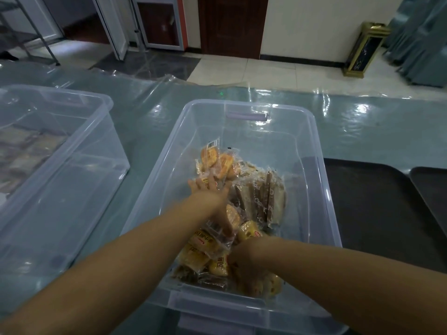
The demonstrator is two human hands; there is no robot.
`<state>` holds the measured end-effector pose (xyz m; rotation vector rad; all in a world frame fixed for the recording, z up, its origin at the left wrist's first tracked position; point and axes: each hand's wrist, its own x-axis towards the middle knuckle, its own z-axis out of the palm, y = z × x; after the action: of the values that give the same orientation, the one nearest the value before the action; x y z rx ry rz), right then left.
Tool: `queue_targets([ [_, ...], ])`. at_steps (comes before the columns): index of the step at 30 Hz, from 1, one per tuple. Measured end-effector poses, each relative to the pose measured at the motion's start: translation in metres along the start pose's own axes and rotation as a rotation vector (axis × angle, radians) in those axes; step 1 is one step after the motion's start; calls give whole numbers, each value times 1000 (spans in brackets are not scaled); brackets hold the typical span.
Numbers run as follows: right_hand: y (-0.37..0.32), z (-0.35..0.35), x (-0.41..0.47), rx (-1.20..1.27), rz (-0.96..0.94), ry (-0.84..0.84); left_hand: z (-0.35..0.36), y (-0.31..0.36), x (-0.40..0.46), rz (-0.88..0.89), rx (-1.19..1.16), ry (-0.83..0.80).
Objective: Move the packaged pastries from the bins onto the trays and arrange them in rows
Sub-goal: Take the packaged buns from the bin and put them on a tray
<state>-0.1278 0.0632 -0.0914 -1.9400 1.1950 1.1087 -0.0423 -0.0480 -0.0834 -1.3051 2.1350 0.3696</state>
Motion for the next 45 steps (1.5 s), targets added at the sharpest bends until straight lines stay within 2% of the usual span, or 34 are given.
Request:
queue_targets([
  [3, 2, -1, 5, -24, -25, -34, -3, 10, -4, -23, 32, 10],
  [9, 1, 2, 10, -60, 29, -61, -15, 0, -7, 70, -7, 116],
  [13, 5, -13, -15, -22, 30, 28, -30, -10, -13, 113, -159, 219],
  [16, 15, -27, -42, 148, 54, 149, -47, -21, -24, 149, -334, 214],
  [21, 29, -27, -82, 269, 49, 488, -63, -34, -53, 188, -575, 311],
  [24, 41, -16, -117, 374, -9, 813, -67, -35, -79, 192, -736, 456],
  [27, 51, 9, -160, 670, -178, 1144, -65, -18, -110, 230, -979, 580],
  [31, 73, 64, -217, 1051, -276, 1480, -58, 33, -151, 266, -1185, 704],
  [34, 99, 121, -252, 1130, -157, 1672, -52, 94, -183, 195, -1332, 840],
  [36, 117, 168, -275, 1185, -64, 1735, -47, 145, -201, 199, -1426, 888],
  [40, 157, 283, -307, 1355, 88, 1787, -36, 260, -217, 437, -1509, 800],
  [43, 184, 370, -322, 1549, 235, 1836, -17, 347, -207, 527, -1448, 681],
  [45, 197, 421, -335, 1591, 352, 1876, -5, 403, -200, 552, -1397, 630],
])
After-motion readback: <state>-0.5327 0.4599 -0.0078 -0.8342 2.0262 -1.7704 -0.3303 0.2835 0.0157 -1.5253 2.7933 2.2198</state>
